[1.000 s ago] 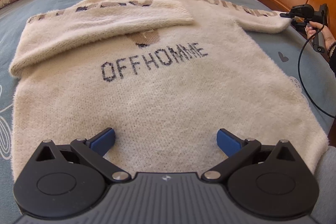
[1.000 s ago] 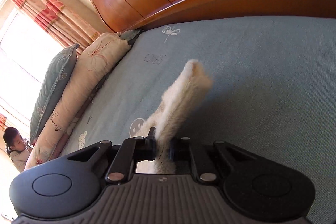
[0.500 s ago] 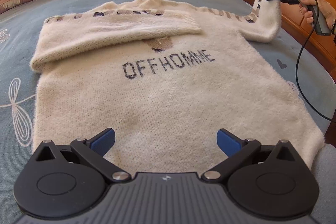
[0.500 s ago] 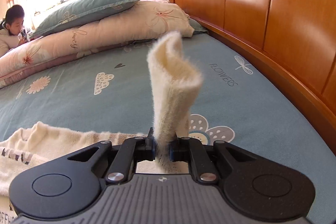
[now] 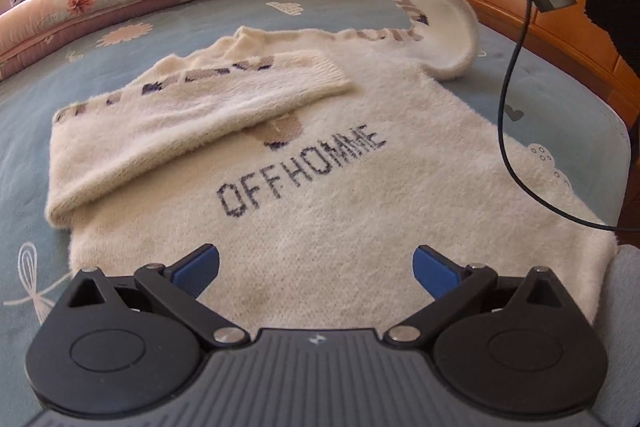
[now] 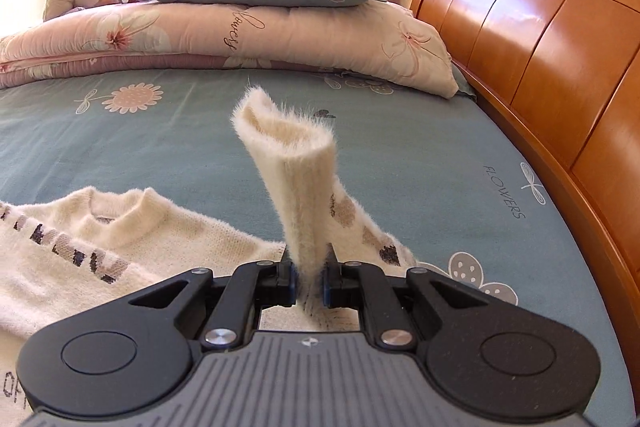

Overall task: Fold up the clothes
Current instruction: 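Lift the sleeve cuff with the right gripper up over the sweater body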

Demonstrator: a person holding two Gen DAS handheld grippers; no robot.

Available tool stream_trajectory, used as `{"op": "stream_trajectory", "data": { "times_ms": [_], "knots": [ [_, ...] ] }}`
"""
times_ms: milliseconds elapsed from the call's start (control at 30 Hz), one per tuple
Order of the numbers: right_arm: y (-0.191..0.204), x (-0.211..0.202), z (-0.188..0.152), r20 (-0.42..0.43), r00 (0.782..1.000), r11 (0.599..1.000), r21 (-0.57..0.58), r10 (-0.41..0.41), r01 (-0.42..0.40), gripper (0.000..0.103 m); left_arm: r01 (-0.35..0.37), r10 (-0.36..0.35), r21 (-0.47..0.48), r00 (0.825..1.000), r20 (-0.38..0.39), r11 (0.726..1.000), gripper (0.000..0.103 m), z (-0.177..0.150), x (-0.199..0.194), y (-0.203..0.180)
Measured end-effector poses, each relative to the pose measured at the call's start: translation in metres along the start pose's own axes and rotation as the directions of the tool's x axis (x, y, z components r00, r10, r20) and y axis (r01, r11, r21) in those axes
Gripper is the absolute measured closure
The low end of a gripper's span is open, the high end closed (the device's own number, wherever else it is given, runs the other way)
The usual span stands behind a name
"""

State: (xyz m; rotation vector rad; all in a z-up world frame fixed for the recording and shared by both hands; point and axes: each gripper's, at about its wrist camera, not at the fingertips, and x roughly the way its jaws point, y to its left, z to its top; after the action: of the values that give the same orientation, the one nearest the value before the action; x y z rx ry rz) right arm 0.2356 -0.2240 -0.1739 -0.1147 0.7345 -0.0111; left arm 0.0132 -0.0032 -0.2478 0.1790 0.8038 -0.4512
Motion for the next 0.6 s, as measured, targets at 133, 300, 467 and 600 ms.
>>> {"op": "stream_trajectory", "data": {
  "times_ms": [133, 300, 467, 600],
  "knots": [
    [0.019, -0.005, 0.01, -0.004, 1.0, 0.999, -0.034, -0.014, 0.014, 0.091, 0.075, -0.078, 0.064, 0.996, 0.039, 0.995, 0.001, 0.012, 0.019, -0.002],
    [0.04, -0.005, 0.024, 0.001, 1.0, 0.999, -0.045, -0.015, 0.015, 0.091, 0.07, -0.071, 0.077, 0.997, 0.013, 0.995, 0.001, 0.003, 0.025, 0.002],
    [0.071, -0.007, 0.031, 0.027, 0.998, 0.997, -0.062, 0.05, -0.049, 0.091, 0.101, -0.102, 0.015, 0.994, 0.05, 0.995, 0.001, 0.001, 0.015, 0.021],
    [0.103, -0.013, 0.032, 0.039, 0.994, 0.987, -0.127, 0.103, -0.097, 0.091, 0.102, -0.1, -0.038, 0.994, 0.042, 0.994, 0.001, -0.001, 0.02, 0.034]
  ]
}}
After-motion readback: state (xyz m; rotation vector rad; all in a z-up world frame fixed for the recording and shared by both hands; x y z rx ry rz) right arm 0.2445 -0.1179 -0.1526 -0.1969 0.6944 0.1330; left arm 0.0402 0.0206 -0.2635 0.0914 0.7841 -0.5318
